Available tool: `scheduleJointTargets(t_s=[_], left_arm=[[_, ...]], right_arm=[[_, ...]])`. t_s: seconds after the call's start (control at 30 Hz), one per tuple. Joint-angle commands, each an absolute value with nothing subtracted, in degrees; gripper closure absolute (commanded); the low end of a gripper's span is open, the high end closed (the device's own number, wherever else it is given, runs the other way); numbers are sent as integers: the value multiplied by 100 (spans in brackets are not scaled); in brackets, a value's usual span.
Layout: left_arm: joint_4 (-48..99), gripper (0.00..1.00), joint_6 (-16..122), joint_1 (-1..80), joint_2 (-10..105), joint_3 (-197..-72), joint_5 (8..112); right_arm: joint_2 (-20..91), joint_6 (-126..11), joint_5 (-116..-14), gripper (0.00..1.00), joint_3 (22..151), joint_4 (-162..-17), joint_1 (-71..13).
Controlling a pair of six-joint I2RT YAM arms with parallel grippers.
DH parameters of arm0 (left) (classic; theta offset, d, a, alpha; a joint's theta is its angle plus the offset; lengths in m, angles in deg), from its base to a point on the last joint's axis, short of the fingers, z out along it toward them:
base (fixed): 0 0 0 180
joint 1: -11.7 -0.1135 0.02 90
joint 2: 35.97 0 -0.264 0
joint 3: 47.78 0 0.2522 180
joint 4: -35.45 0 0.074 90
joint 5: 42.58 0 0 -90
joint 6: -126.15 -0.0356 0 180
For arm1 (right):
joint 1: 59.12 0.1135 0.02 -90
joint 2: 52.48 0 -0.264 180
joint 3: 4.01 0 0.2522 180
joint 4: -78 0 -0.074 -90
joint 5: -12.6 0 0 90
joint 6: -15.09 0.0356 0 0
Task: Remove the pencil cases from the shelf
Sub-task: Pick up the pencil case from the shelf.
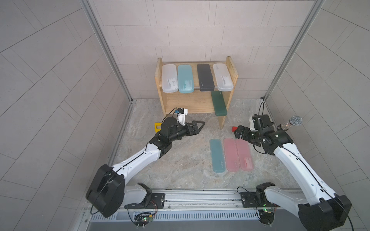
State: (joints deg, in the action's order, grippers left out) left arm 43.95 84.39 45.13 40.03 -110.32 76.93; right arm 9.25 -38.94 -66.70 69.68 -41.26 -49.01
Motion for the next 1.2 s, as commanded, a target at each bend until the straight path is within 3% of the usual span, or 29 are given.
scheduleJointTargets(t_s=[0.0,0.77,1.17], left_arm=[[4590,0,9063,4701,4412,-11559,7772],[4949,1,9862,4889,6914,-13525,7537],[4981,14,10151,4894,7453,-14081,7587]], right_arm=[[1024,-4115,-6403,0,7087,-3669,-5038],[667,-4150,-6247,0,7046,-3483,-5455],[320,-4116,-6290,0,6909,-3279,-5565]])
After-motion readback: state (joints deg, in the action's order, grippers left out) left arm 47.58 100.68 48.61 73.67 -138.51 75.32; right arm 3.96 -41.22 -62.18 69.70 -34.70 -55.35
